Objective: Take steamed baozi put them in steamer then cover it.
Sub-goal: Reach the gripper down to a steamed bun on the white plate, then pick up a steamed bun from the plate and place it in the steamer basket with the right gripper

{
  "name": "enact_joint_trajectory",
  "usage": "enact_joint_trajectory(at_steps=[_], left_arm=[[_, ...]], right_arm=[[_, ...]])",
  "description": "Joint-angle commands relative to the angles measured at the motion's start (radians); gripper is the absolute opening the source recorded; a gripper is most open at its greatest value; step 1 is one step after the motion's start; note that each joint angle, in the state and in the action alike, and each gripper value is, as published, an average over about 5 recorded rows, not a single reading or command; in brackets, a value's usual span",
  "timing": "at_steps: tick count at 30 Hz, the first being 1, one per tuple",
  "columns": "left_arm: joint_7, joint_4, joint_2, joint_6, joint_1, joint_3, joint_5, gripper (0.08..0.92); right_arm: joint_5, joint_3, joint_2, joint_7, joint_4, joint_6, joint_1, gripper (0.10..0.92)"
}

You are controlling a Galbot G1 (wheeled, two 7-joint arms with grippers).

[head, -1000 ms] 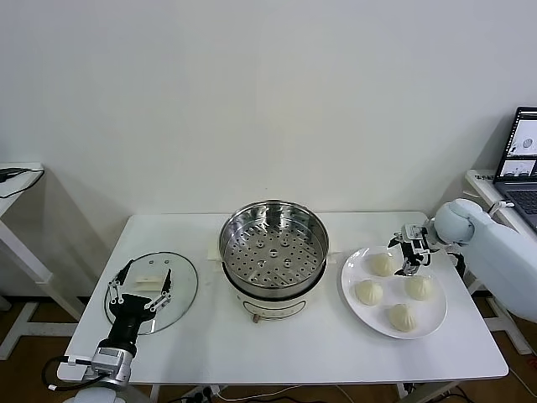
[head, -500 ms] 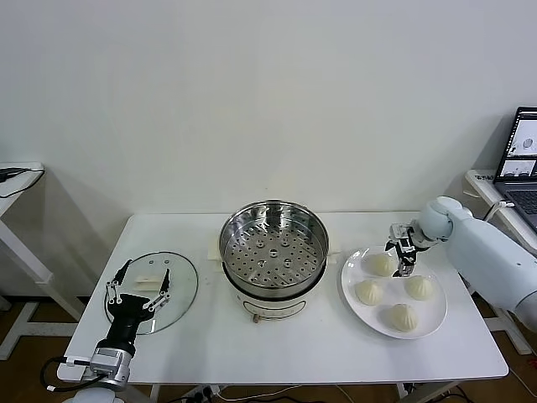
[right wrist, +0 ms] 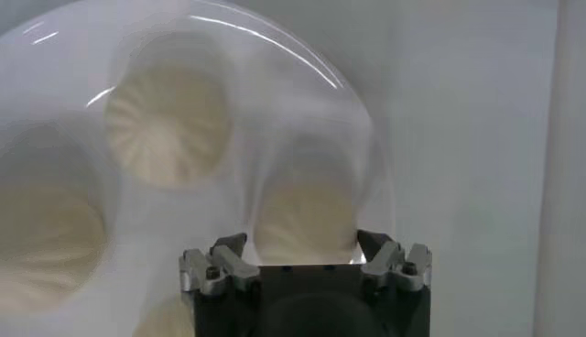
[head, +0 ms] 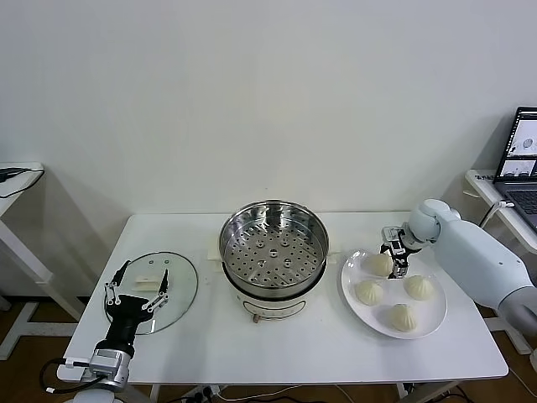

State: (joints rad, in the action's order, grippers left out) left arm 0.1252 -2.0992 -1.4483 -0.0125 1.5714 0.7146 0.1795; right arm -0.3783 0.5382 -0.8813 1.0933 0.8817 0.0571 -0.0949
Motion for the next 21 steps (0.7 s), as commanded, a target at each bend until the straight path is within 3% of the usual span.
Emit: enact_joint_trajectory(at_steps=[1,12,21], left_arm=[[0.0,0.002,-0.001,-0.001,0.0,-0.001,0.0,0.823],[0.0,-0.002,-0.001,0.001,0.002,-0.003,0.001,0.823],[-0.004,-0.019,0.003,0.008,0.007,-0.012,0.007,0.823]], right_arm=[[-0.009,0.001,-0.011,0.003,-0.012,0.0,0.003,0.721],[0.018,0.01,0.026,0.001,0.047,-0.008,0.008,0.704],[0.24,0.249,0.241,0.049,0.369,-0.085,0.268,0.704]])
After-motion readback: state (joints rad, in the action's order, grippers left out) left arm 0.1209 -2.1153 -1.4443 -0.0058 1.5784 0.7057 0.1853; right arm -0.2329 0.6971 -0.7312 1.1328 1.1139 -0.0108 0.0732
